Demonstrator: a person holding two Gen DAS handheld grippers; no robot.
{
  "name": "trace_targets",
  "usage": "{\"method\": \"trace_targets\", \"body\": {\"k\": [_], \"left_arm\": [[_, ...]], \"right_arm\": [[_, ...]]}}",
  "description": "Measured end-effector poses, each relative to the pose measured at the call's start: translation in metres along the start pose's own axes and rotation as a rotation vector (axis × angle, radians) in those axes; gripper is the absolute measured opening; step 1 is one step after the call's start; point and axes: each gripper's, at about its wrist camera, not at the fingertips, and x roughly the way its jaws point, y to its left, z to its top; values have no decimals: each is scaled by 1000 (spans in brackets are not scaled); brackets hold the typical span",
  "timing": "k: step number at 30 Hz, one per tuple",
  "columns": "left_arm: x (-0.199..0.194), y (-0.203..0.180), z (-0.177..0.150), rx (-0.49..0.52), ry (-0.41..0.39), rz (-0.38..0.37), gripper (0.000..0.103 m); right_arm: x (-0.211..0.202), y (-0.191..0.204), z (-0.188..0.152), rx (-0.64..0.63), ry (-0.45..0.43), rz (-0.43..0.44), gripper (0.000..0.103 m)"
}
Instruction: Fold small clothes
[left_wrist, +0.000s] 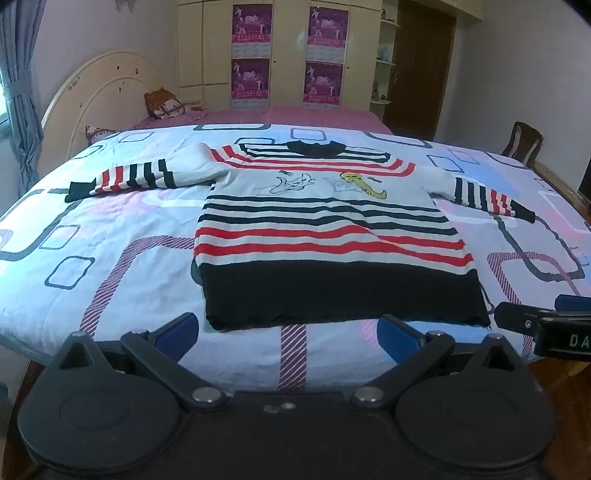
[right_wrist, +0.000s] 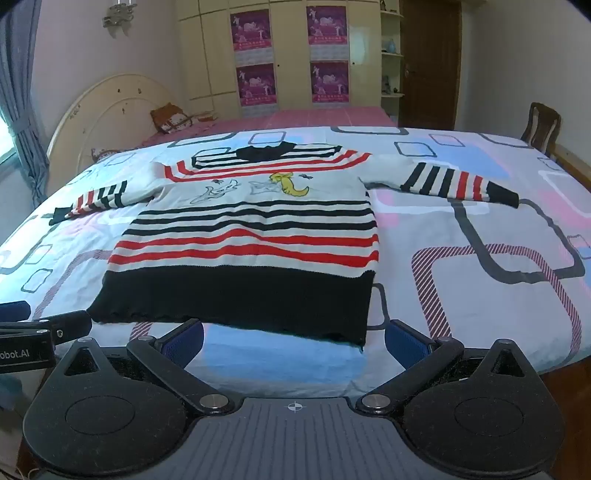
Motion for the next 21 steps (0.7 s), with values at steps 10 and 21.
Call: {"method": "trace_targets", "body": {"k": [10,21], "left_arm": [[-1,-6,2,4,7,16,103],[3,-4,4,0,10,1,103]], "right_arm": [[-4,0,5,-3,3,-6,103],[-1,-2,5,0,4,-13,103]]}}
